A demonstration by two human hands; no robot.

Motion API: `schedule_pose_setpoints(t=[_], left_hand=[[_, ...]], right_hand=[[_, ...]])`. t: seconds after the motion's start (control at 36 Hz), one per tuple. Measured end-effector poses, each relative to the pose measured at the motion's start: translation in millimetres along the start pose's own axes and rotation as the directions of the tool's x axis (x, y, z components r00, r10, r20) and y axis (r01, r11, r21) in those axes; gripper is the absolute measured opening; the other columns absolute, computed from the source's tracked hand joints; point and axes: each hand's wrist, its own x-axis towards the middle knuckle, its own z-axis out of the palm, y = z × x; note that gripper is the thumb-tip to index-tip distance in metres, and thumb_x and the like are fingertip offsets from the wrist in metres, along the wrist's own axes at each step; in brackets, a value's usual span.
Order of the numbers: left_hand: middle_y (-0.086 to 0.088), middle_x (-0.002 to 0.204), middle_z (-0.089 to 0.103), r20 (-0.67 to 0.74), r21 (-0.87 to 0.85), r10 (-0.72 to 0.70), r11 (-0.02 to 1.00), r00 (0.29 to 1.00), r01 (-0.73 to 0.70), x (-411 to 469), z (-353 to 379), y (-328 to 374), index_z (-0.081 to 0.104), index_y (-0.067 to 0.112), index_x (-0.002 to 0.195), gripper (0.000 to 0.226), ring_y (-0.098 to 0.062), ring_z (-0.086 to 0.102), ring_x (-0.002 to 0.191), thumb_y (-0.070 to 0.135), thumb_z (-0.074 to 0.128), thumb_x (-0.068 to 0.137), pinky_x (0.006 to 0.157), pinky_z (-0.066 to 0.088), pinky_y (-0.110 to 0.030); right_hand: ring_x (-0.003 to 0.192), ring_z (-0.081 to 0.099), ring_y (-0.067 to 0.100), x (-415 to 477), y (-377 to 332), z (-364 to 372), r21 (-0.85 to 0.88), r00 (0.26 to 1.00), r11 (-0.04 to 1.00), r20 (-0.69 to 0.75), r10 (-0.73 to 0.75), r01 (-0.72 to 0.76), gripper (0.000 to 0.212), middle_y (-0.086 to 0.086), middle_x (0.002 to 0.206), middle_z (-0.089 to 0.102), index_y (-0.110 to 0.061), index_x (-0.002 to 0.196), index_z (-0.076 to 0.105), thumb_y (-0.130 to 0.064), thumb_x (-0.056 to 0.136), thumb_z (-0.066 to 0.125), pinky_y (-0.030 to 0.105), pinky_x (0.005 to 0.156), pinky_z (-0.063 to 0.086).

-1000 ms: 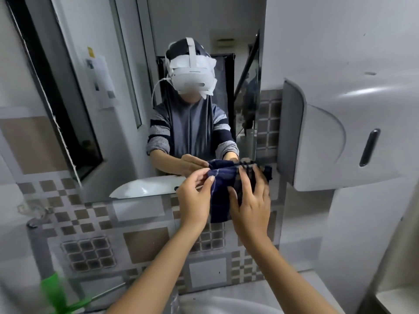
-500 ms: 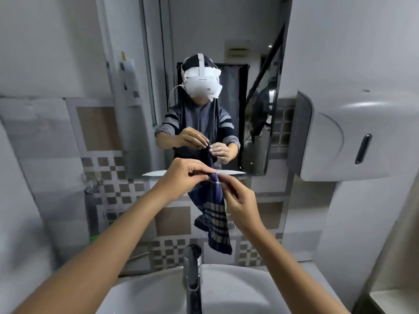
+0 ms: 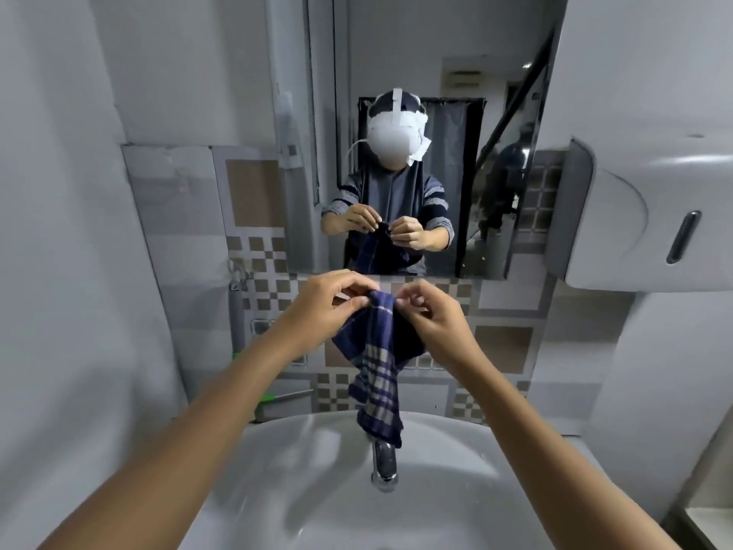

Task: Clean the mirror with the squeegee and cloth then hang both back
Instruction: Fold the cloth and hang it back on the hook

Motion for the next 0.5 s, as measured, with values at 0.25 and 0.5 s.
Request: schedule_pose_setpoints(t=[0.25, 0.5], left_hand=[[0.002, 0.089, 0.062, -0.173, -0.093, -0.172, 0.983, 0.970, 0.158, -40, 9, 3, 0.056, 0.014, 0.096, 0.009, -0.003, 0.058, 0.082, 0.021, 0.056, 0.090, 0.073, 0.047, -0.012], [0.001, 0.090, 0.070, -0.061, -0.471, -0.391, 0.822, 0.919, 0.318, -68, -9, -26, 0.066, 0.019, 0.090, 0.023, -0.012, 0.066, 0.086, 0.030, 0.068, 0.070, 0.081, 0.053, -0.025]], right_hand=[[0.073, 0.049, 0.001, 10, -42, 7, -0.188, 0.974, 0.956, 0.018, -0.227, 0.227, 0.004, -0.002, 0.083, 0.055, -0.007, 0.087, 0.057, -0.007, 0.089, 0.054, 0.009, 0.066, 0.039], [0.072, 0.051, 0.007, 23, -51, 24, -0.349, 0.946, 0.879, 0.130, -0.298, 0.325, 0.004, 0.000, 0.081, 0.055, -0.007, 0.083, 0.060, -0.004, 0.086, 0.059, 0.008, 0.066, 0.039]])
